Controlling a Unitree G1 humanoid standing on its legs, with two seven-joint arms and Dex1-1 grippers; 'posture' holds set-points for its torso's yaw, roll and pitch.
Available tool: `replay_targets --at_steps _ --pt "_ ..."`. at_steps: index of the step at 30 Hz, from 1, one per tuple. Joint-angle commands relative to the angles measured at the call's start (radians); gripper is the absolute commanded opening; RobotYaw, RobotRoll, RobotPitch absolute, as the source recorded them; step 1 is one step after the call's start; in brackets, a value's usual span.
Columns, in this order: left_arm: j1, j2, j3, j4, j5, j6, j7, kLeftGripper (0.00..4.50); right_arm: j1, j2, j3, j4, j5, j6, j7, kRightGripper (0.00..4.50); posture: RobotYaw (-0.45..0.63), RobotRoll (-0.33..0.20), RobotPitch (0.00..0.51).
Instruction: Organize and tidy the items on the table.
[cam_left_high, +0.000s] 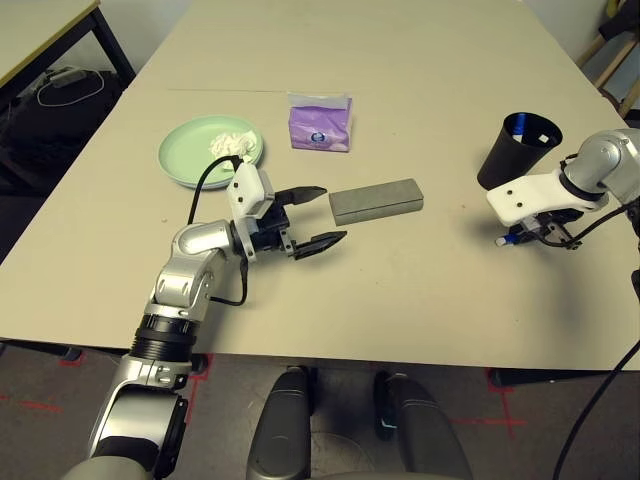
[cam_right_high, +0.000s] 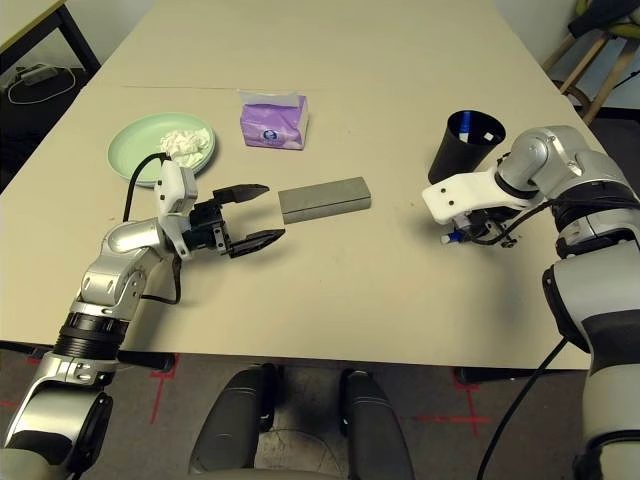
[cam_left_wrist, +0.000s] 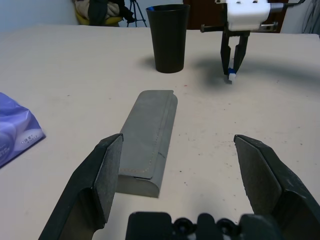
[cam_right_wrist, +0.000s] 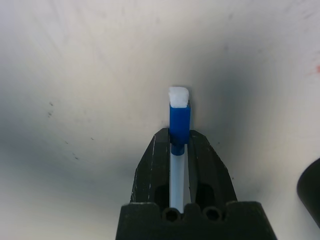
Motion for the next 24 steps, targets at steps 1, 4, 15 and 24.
replay_targets --at_steps 1,4,15,24 --pt "-0.009 -0.005 -0.017 0.014 0.008 -0.014 -0.009 4.5 -0.013 -0.008 -0.053 -0.019 0.148 0.127 0.065 0.32 0.2 0.0 0.148" --pt "-0.018 -0.006 -0.017 0.025 0.007 -0.018 -0.016 4.5 -0.032 -0.021 -0.065 -0.085 0.289 0.252 0.069 0.32 0.19 0.0 0.138" --pt "-0.095 -0.025 -0.013 0.133 0.021 -0.069 -0.019 4.5 0.115 0.053 -0.398 -0.514 0.784 0.775 -0.05 0.32 0.14 0.0 0.097" --pt "-0.144 -0.046 0.015 0.163 -0.005 -0.04 0.001 4.5 0.231 0.203 -0.687 -0.694 0.901 0.87 -0.551 0.32 0.11 0.0 0.09"
